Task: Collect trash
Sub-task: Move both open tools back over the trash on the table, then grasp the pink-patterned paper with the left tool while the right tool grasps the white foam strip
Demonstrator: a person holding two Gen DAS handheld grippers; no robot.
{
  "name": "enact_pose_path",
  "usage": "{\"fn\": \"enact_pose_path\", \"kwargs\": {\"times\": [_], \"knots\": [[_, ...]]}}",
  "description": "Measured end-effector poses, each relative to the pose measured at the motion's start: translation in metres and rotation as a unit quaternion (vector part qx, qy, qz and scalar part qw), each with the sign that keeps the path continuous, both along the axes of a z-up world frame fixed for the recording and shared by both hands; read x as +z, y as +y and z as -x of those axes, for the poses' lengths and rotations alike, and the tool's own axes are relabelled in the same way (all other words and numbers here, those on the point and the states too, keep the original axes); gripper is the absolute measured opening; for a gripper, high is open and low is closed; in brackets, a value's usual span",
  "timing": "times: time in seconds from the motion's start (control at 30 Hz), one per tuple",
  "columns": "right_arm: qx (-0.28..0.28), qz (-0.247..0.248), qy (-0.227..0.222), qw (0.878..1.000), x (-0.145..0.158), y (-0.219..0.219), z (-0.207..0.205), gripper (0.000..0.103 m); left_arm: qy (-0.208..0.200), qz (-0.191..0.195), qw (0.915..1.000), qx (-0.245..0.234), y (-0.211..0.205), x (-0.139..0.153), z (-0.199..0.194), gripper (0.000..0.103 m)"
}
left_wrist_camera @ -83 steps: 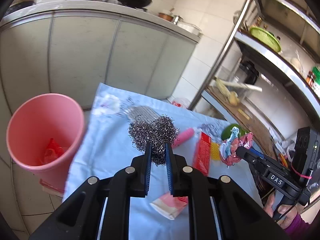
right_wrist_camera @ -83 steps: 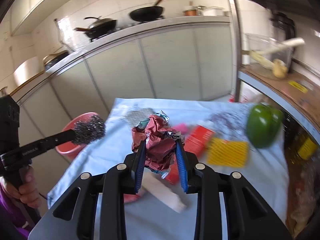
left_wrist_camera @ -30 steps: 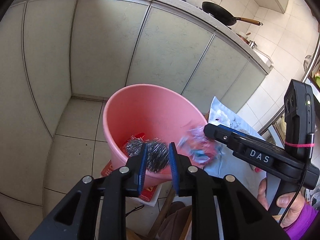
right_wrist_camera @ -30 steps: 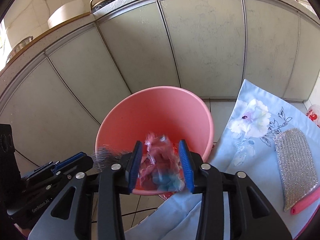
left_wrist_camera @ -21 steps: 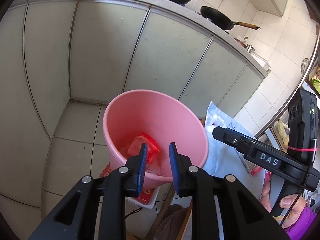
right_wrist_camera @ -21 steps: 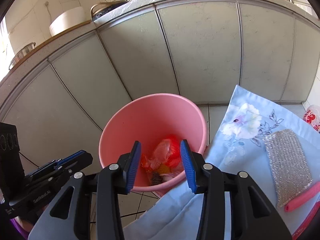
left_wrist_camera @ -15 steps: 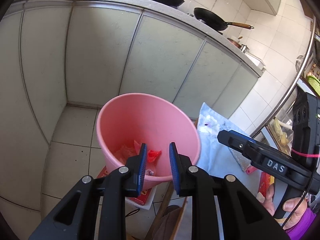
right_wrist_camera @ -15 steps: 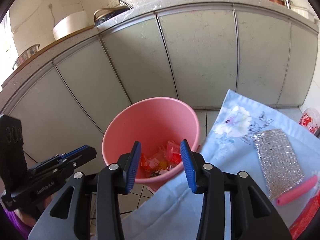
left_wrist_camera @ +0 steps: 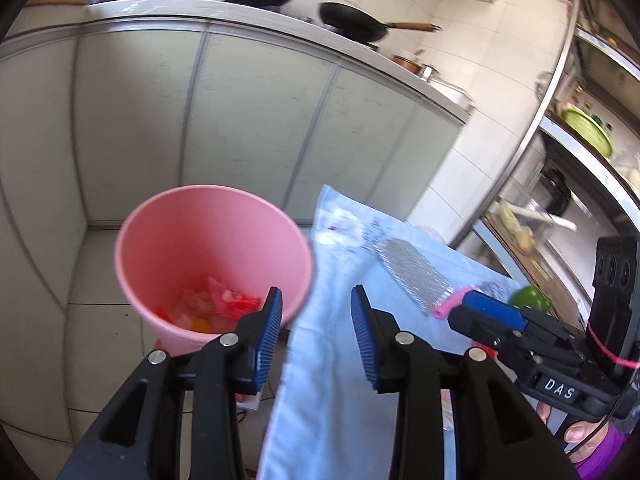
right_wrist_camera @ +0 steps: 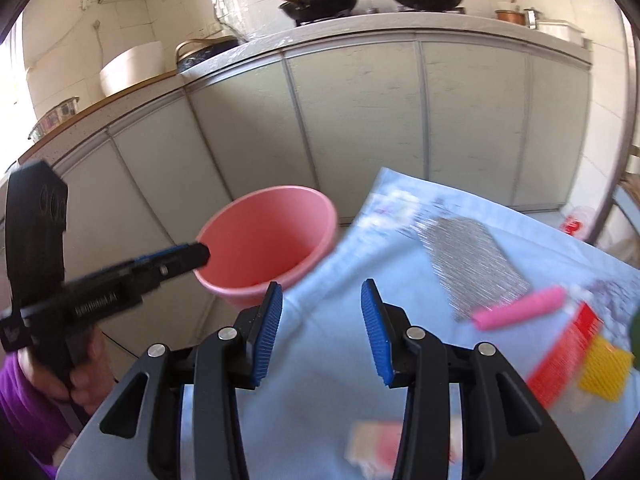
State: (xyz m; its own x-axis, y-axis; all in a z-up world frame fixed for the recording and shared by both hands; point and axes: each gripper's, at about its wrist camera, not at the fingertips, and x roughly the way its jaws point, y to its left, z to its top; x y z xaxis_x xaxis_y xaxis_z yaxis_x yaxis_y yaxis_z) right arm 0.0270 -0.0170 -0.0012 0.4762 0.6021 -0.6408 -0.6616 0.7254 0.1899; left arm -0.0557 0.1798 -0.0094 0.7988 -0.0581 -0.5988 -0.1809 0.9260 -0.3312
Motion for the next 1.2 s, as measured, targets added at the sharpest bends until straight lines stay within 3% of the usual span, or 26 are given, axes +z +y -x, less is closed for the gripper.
{"fn": "enact_pose_path", "kwargs": {"times": [0.13,0.33,0.53,0.7,0.9,1.2], "knots": [[-0.041,0.015,-0.009,0.999,-0.005,-0.045,0.01,0.042,0.002,-0.009,0.9989,-0.046,-0.027,0.002,-0.005,0.037],[-0.105,0.03,0.014,0.994,-0.018,-0.112,0.013,0.042,0.015,-0.021,0.9923,-0.121,-0.074,-0.002,-0.015,0.038],[-0.136,0.039,0.019,0.99,-0.032,-0.151,0.021,0.042,0.034,-0.039,0.9797,-0.193,-0.118,-0.011,-0.02,0.042],[-0.139,0.038,0.029,0.989,-0.043,-0.162,0.025,0.042,0.054,-0.061,0.9652,-0.248,-0.148,-0.021,-0.019,0.042],[-0.129,0.038,0.04,0.99,-0.051,-0.167,0.022,0.042,0.075,-0.128,0.9432,-0.297,-0.172,-0.038,-0.011,0.042],[-0.078,0.069,0.051,0.993,-0.066,-0.162,0.012,0.042,0.084,-0.157,0.9377,-0.299,-0.176,-0.051,-0.014,0.042]]}}
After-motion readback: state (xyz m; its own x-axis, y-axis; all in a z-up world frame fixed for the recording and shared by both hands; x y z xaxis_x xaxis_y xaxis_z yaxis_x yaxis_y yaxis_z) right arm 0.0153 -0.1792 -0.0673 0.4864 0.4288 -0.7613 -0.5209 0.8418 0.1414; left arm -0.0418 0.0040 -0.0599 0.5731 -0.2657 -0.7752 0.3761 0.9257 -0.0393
